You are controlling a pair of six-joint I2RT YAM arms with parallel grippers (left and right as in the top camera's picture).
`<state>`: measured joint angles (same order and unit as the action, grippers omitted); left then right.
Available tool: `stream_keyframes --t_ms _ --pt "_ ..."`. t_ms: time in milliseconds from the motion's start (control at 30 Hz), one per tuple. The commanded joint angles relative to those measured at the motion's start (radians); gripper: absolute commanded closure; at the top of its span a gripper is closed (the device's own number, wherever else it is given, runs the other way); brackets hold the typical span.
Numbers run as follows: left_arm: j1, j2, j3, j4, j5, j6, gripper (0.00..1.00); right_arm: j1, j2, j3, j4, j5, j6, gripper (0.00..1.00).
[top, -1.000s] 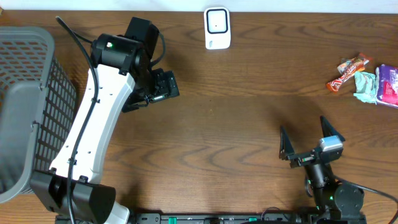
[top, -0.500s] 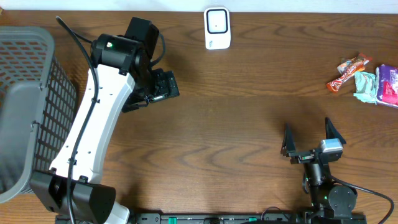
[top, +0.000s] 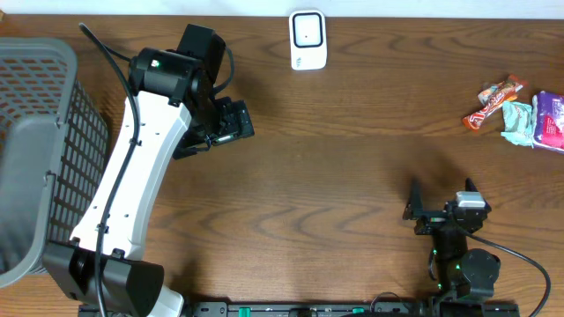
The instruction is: Scan the item barcode
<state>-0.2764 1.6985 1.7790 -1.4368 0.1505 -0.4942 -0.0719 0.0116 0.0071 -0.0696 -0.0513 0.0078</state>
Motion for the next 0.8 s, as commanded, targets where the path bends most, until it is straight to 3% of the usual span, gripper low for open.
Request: stream_keyframes --t_ms 0,767 --pt "0.003 0.005 0.003 -0.005 -0.006 0.002 0.02 0.009 -0.007 -0.002 -0.007 0.053 0.014 0.01" --pt "0.003 0.005 0.003 -0.005 -0.006 0.002 0.02 0.076 -0.007 -0.002 -0.006 0.084 -0.024 0.01"
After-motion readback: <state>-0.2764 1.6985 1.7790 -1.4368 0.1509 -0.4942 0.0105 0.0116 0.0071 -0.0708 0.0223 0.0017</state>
